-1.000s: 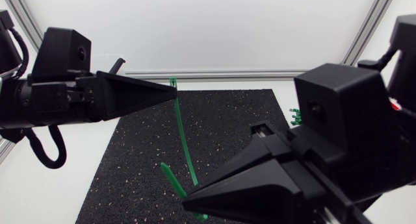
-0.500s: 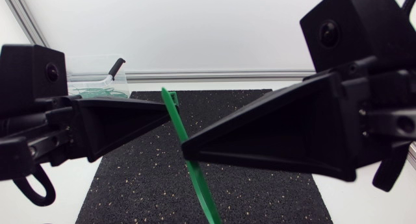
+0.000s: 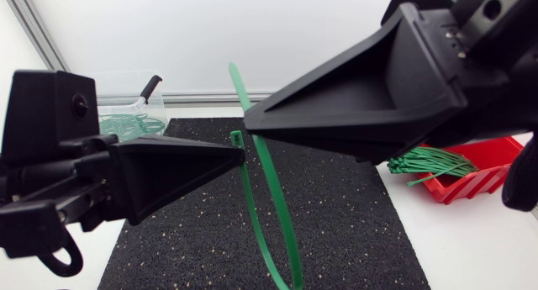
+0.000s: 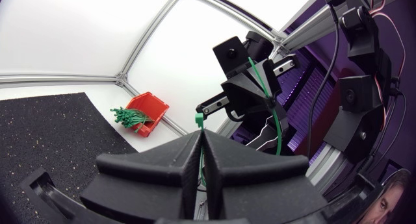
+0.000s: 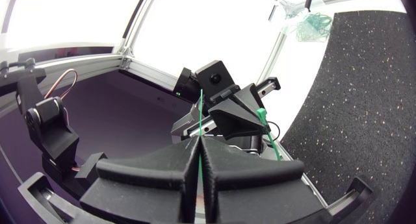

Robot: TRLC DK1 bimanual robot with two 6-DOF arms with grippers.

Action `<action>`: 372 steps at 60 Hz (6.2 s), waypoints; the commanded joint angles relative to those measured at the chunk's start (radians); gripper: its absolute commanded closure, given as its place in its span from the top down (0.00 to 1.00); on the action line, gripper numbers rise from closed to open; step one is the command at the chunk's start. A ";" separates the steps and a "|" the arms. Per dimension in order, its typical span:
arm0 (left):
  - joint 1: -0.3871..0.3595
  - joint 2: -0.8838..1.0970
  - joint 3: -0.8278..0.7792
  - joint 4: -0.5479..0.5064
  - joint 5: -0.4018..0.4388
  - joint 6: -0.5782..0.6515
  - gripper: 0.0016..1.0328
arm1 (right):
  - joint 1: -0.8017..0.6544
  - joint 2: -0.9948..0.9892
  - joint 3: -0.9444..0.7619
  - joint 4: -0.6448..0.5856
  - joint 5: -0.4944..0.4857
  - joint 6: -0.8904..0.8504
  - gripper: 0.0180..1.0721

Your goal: Take a green cable tie from the red box, thread the tail through the head to close it, then place it in the transparent bin on the left.

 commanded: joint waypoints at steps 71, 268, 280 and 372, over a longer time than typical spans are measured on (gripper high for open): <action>-0.099 0.078 0.066 0.061 -0.193 -0.160 0.04 | -0.111 0.029 0.129 -0.312 -0.058 0.407 0.05; -0.188 0.058 0.103 0.020 -0.314 -0.126 0.04 | -0.050 0.014 0.033 -0.211 -0.006 0.458 0.06; -0.190 0.055 0.106 0.015 -0.314 -0.126 0.04 | -0.052 0.016 0.025 -0.200 0.004 0.458 0.05; -0.311 -0.028 0.087 -0.037 -0.428 -0.020 0.04 | -0.096 0.063 0.036 -0.195 0.045 0.453 0.06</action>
